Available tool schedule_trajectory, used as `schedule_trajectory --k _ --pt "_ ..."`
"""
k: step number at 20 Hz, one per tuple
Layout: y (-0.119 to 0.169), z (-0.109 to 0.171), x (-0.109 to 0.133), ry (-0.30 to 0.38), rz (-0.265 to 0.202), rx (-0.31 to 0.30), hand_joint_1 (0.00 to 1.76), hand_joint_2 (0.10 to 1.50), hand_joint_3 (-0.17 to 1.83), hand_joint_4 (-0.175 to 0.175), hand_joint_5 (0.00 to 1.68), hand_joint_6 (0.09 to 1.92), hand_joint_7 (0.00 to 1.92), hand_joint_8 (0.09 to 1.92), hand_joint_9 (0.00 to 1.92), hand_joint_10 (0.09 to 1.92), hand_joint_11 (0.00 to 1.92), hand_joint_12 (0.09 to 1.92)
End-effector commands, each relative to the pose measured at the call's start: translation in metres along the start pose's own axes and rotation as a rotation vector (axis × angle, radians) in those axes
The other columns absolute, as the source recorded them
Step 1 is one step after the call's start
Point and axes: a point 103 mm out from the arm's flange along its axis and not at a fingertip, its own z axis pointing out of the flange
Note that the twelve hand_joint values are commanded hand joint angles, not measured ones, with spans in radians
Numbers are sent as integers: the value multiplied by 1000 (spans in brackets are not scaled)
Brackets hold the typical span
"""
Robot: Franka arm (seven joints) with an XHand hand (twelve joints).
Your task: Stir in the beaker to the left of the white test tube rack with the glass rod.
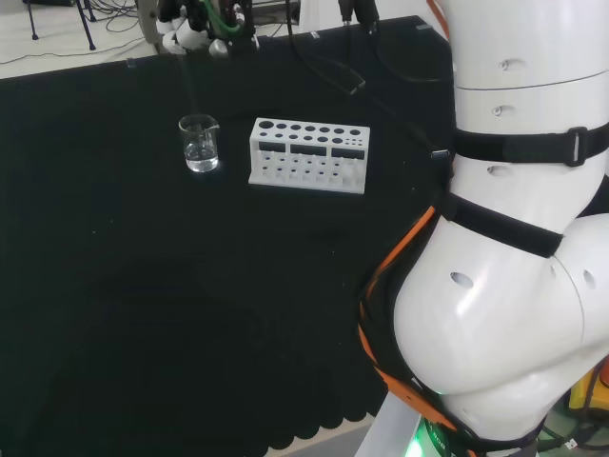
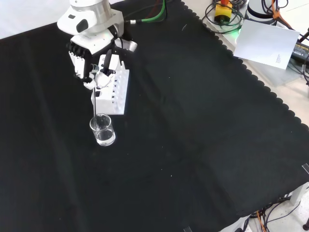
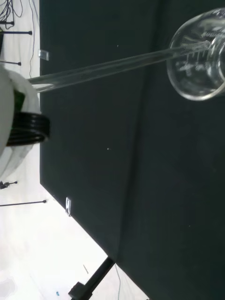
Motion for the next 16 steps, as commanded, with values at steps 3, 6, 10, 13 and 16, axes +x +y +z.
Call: schedule_trajectory --k 3,6,10,13,16 --pt "-31 -1 -2 -8 25 0 1304 771 566 -175 1096 652 1182 1083 1627 924 1545 898" --pt "-30 3 11 -11 13 8 1304 770 567 -175 1096 651 1182 1084 1627 925 1544 898" --pt "-25 8 28 -15 -4 15 1304 770 568 -175 1096 652 1182 1084 1627 925 1544 899" --pt "-18 12 37 -17 -12 18 1304 770 568 -175 1096 652 1182 1084 1627 925 1544 899" --pt "-8 15 40 -15 -12 26 1304 769 569 -175 1096 652 1182 1084 1627 926 1544 900"
